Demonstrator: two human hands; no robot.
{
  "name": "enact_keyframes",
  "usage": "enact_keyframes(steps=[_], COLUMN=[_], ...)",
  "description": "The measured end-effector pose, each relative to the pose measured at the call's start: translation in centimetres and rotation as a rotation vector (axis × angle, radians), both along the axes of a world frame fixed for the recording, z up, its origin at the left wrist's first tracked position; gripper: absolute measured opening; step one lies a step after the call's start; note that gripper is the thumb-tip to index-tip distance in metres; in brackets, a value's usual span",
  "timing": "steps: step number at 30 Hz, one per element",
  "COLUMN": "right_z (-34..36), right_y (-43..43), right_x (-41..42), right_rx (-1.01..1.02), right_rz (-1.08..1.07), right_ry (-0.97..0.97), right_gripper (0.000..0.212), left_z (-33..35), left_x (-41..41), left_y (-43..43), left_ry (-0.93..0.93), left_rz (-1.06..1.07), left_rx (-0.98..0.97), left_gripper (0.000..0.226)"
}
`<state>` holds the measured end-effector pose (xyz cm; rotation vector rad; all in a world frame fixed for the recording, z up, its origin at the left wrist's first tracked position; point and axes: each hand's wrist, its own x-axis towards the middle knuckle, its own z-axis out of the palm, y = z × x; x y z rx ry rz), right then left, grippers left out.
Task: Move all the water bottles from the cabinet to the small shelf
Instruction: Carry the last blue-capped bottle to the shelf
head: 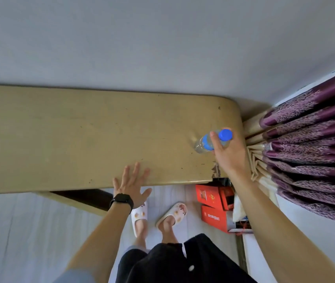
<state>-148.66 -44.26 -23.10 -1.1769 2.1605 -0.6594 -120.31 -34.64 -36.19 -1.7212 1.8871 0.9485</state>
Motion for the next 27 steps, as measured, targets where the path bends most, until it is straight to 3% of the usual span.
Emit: enact_keyframes(steps=[7, 10, 15, 20, 27], right_z=[-0.5, -0.3, 0.6, 3.0, 6.5], right_y=[3.8, 6.9, 14.7, 21.9, 32.9], right_x=[-0.8, -1.6, -1.9, -0.5, -1.2], right_rx=[0.048, 0.11, 0.229, 0.26, 0.125], right_rz=[-0.079, -0.255, -0.287, -0.249, -0.467], right_ry=[0.02, -0.129, -0.138, -0.165, -0.18], right_gripper=[0.046, 0.046, 0.045, 0.024, 0.032], left_z=[-0.3, 0.3, 2.6, 4.4, 9.3], left_x=[0.0, 0.4, -1.0, -3.6, -15.1], left_y=[-0.3, -0.9, -2.6, -3.6, 0.4], left_ry=[-0.007, -0.018, -0.03, -0.034, 0.122], left_rz=[-0.04, -0.058, -0.089, -0.338, -0.751], left_rx=[0.055, 0.109, 0.118, 0.147, -0.02], left_gripper=[0.082, 0.086, 0.073, 0.053, 0.044])
